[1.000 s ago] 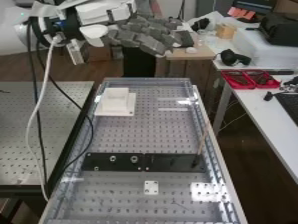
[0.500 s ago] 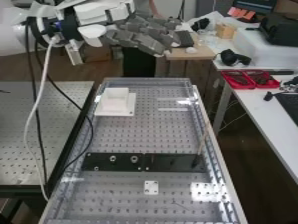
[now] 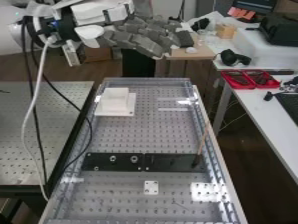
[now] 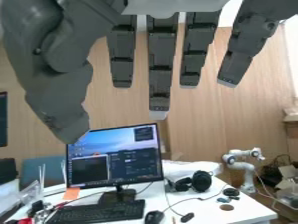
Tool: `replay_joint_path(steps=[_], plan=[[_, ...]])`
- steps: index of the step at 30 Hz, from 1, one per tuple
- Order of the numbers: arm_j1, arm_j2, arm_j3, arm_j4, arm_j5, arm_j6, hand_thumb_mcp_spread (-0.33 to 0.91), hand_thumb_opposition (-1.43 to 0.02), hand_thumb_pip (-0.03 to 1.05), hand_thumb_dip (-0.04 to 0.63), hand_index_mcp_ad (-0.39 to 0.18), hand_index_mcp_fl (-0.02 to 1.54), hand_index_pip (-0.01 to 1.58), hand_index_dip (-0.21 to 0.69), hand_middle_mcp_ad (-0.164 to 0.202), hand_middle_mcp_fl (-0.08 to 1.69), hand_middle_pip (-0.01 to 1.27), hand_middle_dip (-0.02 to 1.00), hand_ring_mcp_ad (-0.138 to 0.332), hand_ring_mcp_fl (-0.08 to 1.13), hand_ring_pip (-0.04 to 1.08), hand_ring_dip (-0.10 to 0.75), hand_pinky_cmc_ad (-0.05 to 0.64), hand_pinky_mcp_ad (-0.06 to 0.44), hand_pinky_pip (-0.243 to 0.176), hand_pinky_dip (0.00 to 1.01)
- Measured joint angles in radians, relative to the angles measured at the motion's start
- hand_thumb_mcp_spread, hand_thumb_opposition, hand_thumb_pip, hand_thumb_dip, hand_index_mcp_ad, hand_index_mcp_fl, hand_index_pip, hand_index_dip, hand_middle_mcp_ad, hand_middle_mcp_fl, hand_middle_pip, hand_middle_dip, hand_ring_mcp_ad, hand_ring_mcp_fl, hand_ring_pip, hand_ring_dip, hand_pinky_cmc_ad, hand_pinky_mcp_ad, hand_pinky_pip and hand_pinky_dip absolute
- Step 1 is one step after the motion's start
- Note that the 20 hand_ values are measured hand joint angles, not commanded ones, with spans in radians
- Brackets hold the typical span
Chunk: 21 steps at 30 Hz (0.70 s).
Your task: Grab the paper clip and place it in the clear container
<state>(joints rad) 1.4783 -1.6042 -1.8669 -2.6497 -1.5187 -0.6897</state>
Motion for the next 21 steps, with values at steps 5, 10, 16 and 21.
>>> replay_joint_path(steps=[5, 10, 16, 21], plan=[[-0.005, 0.005, -0.001, 0.001, 0.000, -0.005, 0.29, -0.79, 0.62, 0.253, -0.141, 0.47, 0.07, -0.164, 0.059, 0.60, 0.12, 0.50, 0.098, 0.24, 0.12, 0.307, 0.361, 0.314, -0.045, 0.52], [-0.006, 0.010, -0.004, 0.003, 0.004, -0.008, 0.29, -0.79, 0.62, 0.253, -0.138, 0.47, 0.07, -0.164, 0.061, 0.60, 0.12, 0.50, 0.108, 0.24, 0.12, 0.307, 0.365, 0.314, -0.045, 0.52], [-0.009, 0.009, -0.006, 0.004, -0.002, -0.013, 0.28, -0.79, 0.58, 0.222, -0.138, 0.47, 0.07, -0.164, 0.058, 0.61, 0.12, 0.50, 0.112, 0.25, 0.12, 0.307, 0.361, 0.328, -0.045, 0.52], [-0.014, 0.007, -0.009, 0.009, -0.008, -0.016, 0.27, -0.79, 0.57, 0.204, -0.141, 0.49, 0.07, -0.154, 0.059, 0.52, 0.11, 0.50, 0.112, 0.26, 0.12, 0.307, 0.379, 0.332, -0.042, 0.52]])
